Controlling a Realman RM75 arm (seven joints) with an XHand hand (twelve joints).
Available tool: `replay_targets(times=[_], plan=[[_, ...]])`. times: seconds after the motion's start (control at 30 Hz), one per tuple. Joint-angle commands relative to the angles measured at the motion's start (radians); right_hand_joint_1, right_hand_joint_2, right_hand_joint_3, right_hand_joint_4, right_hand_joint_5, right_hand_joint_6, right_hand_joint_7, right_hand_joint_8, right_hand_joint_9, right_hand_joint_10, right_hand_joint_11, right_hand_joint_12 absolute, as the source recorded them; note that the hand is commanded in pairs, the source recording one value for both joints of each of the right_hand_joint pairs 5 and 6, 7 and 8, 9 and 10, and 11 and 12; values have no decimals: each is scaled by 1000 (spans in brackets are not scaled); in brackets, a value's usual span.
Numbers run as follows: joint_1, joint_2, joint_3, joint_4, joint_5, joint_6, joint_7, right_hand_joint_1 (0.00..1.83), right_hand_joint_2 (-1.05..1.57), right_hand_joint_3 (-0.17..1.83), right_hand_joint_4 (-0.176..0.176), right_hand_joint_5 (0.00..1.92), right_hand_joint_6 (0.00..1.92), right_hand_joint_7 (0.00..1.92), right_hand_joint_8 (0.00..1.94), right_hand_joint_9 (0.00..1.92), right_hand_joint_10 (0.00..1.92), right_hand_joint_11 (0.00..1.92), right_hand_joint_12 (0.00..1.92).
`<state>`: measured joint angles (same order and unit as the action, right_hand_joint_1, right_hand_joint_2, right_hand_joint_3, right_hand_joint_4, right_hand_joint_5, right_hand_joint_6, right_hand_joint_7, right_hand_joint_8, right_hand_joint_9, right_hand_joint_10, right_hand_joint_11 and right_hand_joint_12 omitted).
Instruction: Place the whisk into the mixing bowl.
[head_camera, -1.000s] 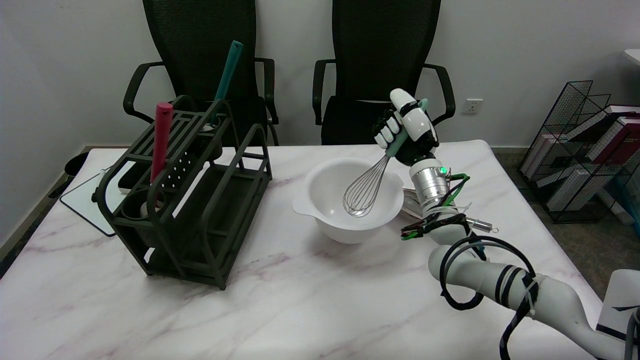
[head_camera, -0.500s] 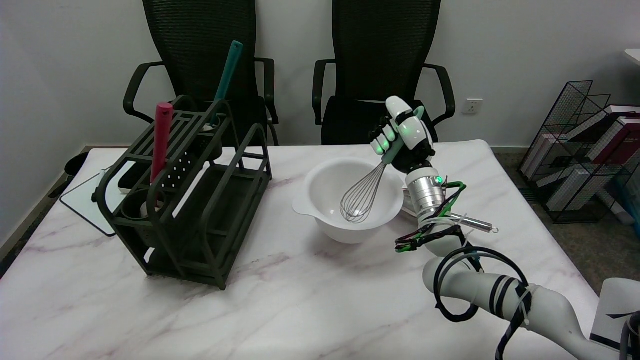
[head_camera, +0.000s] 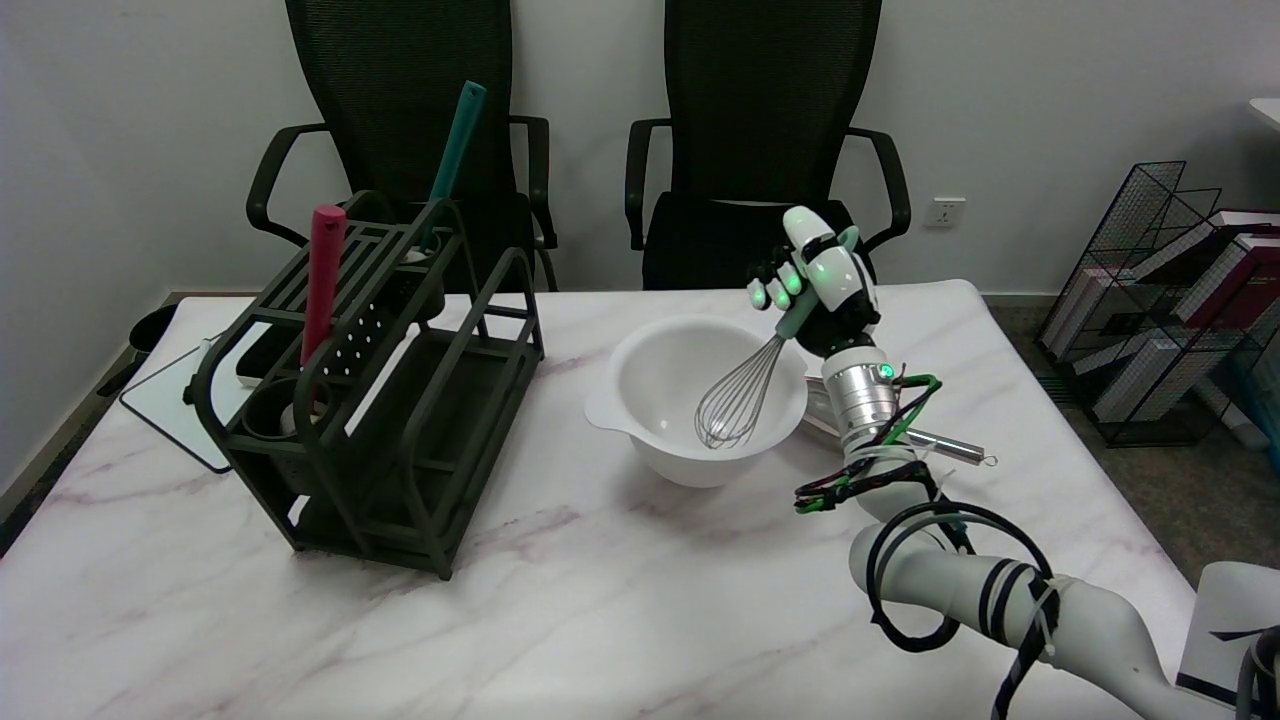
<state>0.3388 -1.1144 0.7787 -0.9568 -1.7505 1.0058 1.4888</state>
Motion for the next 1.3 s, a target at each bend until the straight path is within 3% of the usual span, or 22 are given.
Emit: replay_targets(times=[0.03, 0.2, 0.53, 0.57, 0.6, 0.63, 0.7, 0.93, 1.3], plan=[[-4, -6, 2, 49, -4, 13, 3, 811, 1423, 982, 0, 1920, 1920, 1816, 1816, 1594, 1594, 1275, 1275], [-1, -6, 1, 49, -4, 13, 3, 817, 1306, 1002, 0, 1920, 1920, 1633, 1633, 1342, 1342, 816, 816], [4, -6, 0, 49, -11, 13, 3, 876, 1005, 999, 0, 1463, 1463, 1467, 1467, 1117, 1117, 611, 611], [2, -6, 0, 49, -11, 13, 3, 883, 945, 1032, 0, 1366, 1366, 1451, 1451, 1082, 1082, 599, 599], [1, -6, 0, 49, -11, 13, 3, 920, 736, 1189, 0, 1062, 1062, 1371, 1371, 990, 990, 574, 574], [-1, -6, 1, 49, -11, 13, 3, 954, 620, 1267, 0, 877, 877, 1276, 1276, 897, 897, 556, 556], [-5, -6, 1, 49, -11, 14, 3, 998, 540, 1273, 0, 669, 669, 1140, 1140, 739, 739, 522, 522], [-16, -6, -4, 49, -10, 42, 3, 978, 459, 1232, 0, 586, 586, 972, 972, 641, 641, 496, 496], [-45, 30, 38, 40, -10, 155, 0, 978, 448, 1194, 0, 487, 487, 899, 899, 652, 652, 552, 552]])
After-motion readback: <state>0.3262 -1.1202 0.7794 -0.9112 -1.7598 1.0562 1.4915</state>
